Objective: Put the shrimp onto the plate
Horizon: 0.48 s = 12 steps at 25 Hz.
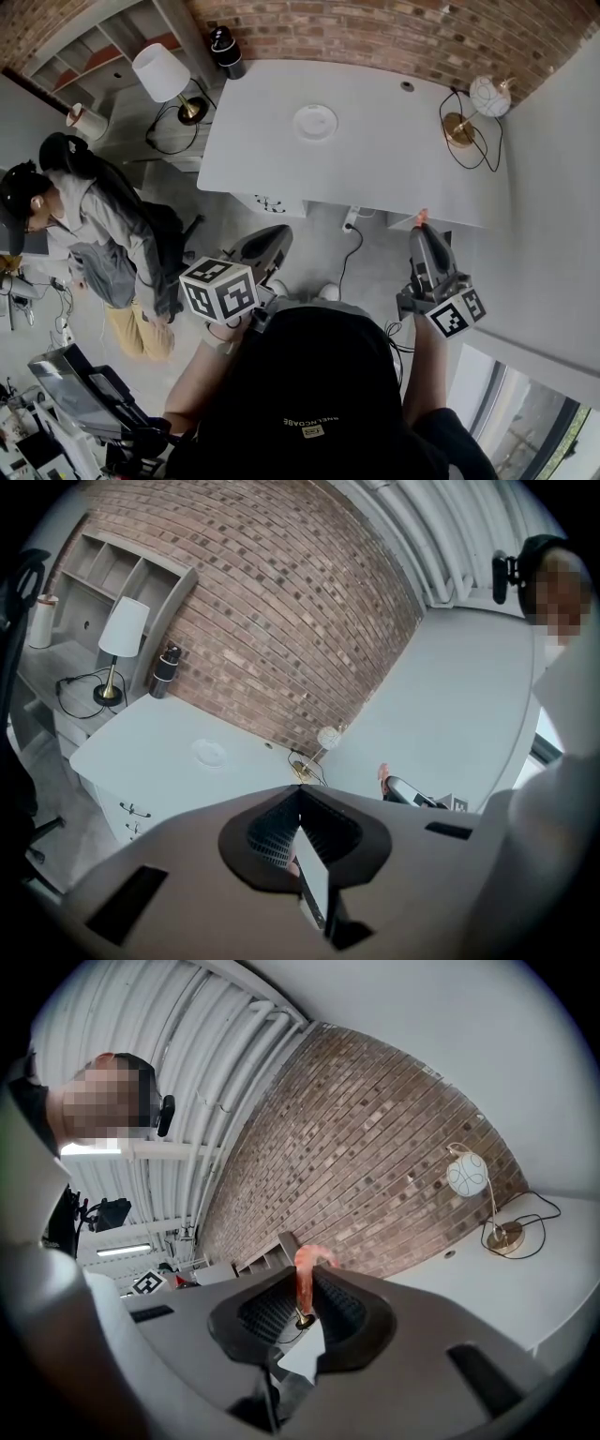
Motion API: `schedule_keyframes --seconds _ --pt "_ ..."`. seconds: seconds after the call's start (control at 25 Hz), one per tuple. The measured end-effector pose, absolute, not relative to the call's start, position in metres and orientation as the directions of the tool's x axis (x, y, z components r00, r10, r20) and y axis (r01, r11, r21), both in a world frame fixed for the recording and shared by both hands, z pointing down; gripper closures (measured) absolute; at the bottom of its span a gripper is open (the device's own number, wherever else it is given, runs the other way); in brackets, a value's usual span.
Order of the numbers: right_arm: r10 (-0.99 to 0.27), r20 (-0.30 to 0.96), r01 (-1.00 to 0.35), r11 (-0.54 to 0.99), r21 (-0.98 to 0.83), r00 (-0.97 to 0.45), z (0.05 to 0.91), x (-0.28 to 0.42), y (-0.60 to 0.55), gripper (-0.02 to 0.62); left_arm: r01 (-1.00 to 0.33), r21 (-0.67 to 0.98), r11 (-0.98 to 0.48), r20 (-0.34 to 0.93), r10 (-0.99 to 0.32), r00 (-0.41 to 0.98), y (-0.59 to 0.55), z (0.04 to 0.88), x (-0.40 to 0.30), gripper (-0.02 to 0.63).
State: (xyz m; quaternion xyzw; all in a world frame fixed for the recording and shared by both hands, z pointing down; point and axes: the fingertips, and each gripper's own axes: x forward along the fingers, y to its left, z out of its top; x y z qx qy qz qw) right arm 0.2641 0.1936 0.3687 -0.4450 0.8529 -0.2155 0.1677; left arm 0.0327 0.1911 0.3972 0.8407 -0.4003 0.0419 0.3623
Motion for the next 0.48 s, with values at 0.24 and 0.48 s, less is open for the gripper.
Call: schedule_keyframes --seconds 0.24,0.48 --pt "-0.828 -0.097 -0.684 0.516 -0.515 -0.552 0.364 0.271 0.189 0.543 -0.707 0.570 -0.418 0.367 -0.640 0.675 0.190 0.394 0.039 0.603" --pt "-0.831 -0.105 -0.685 0.516 -0.514 -0.547 0.365 0.296 0.192 0.543 -0.721 0.556 -0.414 0.371 -0.653 0.660 0.192 0.391 0.054 0.603"
